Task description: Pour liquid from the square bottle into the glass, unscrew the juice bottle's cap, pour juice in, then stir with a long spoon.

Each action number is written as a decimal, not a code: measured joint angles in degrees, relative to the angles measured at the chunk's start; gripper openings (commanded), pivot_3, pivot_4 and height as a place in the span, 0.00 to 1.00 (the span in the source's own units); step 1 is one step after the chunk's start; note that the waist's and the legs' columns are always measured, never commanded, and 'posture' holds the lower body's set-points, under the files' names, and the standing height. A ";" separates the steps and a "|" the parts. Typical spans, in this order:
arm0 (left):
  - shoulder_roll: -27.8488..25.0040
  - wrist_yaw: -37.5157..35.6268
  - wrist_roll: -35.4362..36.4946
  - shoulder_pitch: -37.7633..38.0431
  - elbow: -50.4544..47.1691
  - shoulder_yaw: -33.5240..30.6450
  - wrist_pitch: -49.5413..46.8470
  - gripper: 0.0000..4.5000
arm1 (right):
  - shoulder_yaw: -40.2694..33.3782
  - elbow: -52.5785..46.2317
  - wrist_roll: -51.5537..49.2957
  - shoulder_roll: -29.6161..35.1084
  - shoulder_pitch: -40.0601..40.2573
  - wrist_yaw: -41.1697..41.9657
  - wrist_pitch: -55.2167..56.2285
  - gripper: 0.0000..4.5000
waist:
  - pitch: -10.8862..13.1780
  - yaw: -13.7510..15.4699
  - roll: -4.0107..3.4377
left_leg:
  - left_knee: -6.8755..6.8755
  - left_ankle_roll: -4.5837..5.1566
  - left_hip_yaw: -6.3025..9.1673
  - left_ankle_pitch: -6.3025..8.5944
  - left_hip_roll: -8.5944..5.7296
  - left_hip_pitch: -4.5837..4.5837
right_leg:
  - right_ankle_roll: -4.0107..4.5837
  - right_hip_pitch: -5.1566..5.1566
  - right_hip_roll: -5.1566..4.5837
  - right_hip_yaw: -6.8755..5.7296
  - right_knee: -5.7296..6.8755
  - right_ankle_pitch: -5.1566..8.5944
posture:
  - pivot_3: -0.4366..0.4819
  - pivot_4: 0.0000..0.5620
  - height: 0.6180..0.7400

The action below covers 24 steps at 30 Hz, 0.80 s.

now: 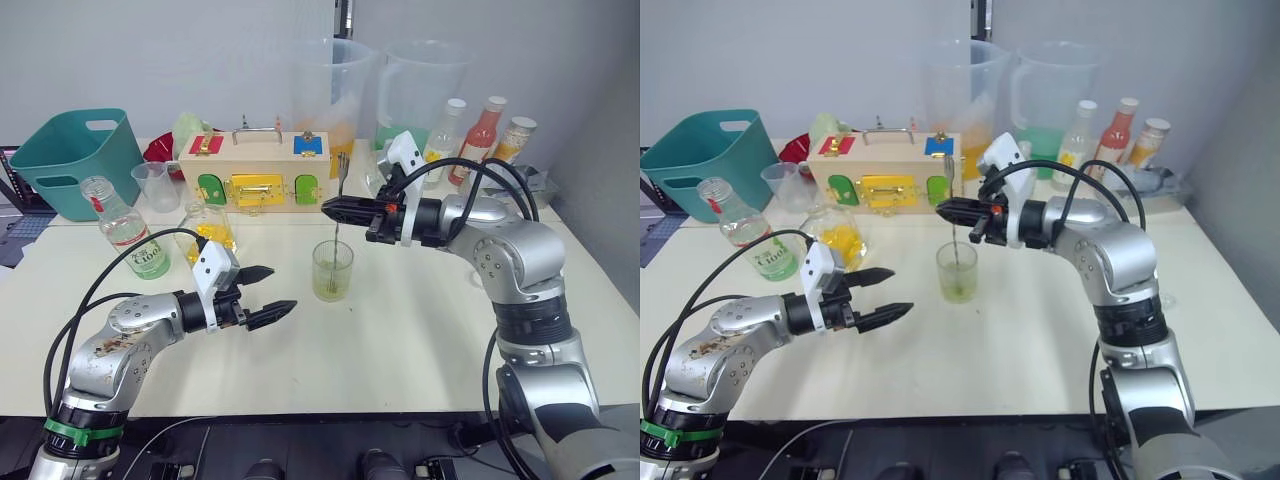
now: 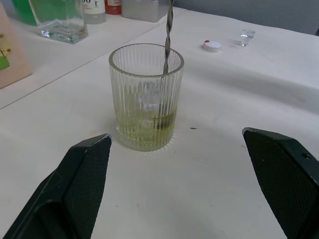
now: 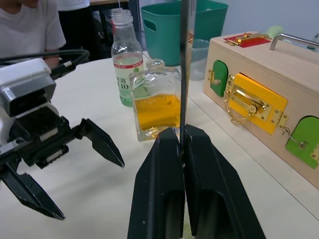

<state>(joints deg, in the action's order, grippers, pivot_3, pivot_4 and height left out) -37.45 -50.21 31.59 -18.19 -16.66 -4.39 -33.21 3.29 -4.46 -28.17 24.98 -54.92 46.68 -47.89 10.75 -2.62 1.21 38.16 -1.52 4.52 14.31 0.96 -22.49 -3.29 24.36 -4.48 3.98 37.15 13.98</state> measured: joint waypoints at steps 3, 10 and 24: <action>0.00 0.00 0.00 0.00 0.01 0.00 0.04 0.99 | 0.16 0.57 0.98 -0.49 -0.12 -1.49 1.48 0.00 | 0.00 0.02 0.00 | 0.00 0.00 0.00 0.00 0.00 0.00 | 0.00 0.00 0.00 0.00 0.00 0.00 | 0.48 0.27 0.92; -0.01 0.02 0.00 0.02 0.02 -0.01 0.05 0.99 | 2.74 3.51 6.63 1.34 -0.79 -1.86 7.23 0.00 | 0.00 0.02 0.00 | 0.00 0.00 -0.01 0.00 0.00 0.00 | 0.00 0.00 -0.01 0.00 -0.01 0.00 | 0.48 0.27 0.92; 0.00 0.02 0.01 -0.01 0.04 0.01 0.07 0.99 | -0.08 0.17 1.28 -0.95 -0.53 -1.58 1.56 0.00 | 0.00 0.01 0.00 | -0.01 0.00 0.00 0.00 0.00 0.00 | 0.00 0.01 0.00 0.00 0.00 0.00 | 0.48 0.27 0.92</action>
<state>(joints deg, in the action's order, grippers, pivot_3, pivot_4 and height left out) -37.45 -50.19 31.60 -18.20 -16.61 -4.38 -33.14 3.21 -4.29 -26.89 24.03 -55.45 45.10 -46.33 10.75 -2.61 1.21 38.15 -1.52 4.52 14.30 0.96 -22.49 -3.29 24.37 -4.48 3.98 37.15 13.98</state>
